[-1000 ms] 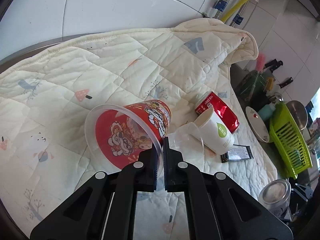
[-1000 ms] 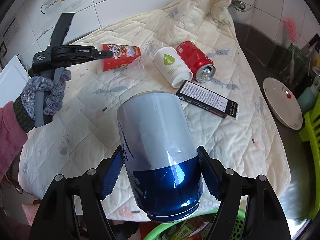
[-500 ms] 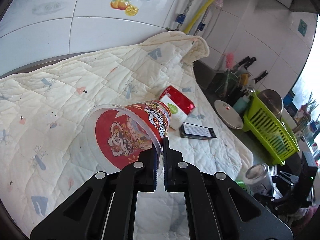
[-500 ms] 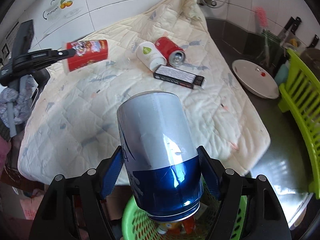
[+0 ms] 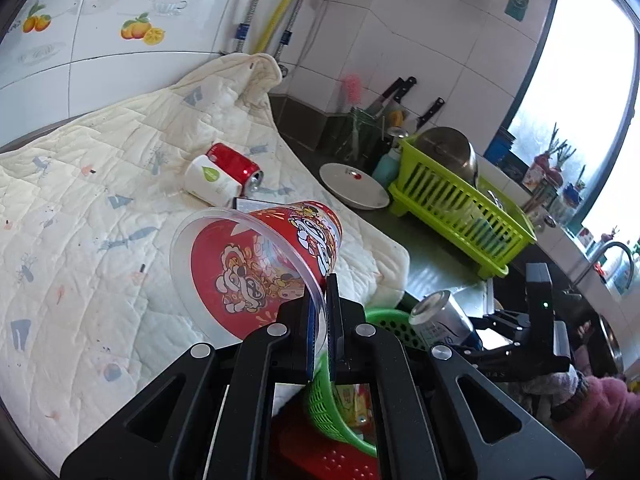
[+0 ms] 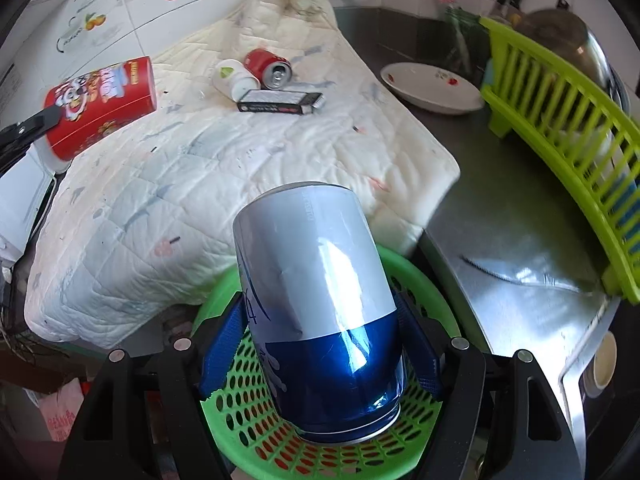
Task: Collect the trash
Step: 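Release the blue can into the green basket with the right gripper while the left carries the cup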
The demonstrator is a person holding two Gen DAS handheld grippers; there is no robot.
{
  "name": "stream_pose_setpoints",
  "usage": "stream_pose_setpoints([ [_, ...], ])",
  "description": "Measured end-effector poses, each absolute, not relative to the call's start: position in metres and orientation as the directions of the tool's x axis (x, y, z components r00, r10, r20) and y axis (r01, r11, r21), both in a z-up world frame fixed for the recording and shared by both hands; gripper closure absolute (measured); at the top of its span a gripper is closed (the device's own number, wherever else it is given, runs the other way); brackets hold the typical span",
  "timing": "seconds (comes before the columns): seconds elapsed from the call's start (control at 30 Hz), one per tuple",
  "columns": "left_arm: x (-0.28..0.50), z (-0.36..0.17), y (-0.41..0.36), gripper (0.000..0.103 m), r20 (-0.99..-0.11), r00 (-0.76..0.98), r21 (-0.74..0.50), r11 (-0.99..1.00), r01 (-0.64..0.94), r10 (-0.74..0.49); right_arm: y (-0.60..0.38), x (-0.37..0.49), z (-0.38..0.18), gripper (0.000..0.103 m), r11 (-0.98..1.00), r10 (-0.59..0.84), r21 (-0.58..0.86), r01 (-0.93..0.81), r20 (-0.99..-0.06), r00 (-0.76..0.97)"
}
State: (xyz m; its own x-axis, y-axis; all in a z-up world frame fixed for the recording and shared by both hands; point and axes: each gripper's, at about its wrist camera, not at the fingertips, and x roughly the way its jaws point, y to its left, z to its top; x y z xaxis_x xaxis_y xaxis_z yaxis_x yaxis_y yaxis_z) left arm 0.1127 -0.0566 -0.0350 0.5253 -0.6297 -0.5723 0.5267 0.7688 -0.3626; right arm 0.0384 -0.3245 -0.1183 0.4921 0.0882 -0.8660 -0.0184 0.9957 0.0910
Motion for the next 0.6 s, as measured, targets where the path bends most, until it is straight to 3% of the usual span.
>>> stream_pose_setpoints([
  [0.17, 0.083, -0.043, -0.086, 0.100, -0.591, 0.479, -0.342, 0.740, 0.579, -0.649, -0.340, 0.022, -0.121, 0.026, 0.993, 0.078, 0.109, 0.034, -0.863, 0.499],
  [0.6, 0.046, -0.073, -0.147, 0.100, -0.648, 0.336, -0.352, 0.660, 0.664, -0.684, -0.369, -0.012, -0.085, 0.025, 0.990, 0.040, 0.113, 0.088, -0.810, 0.585],
])
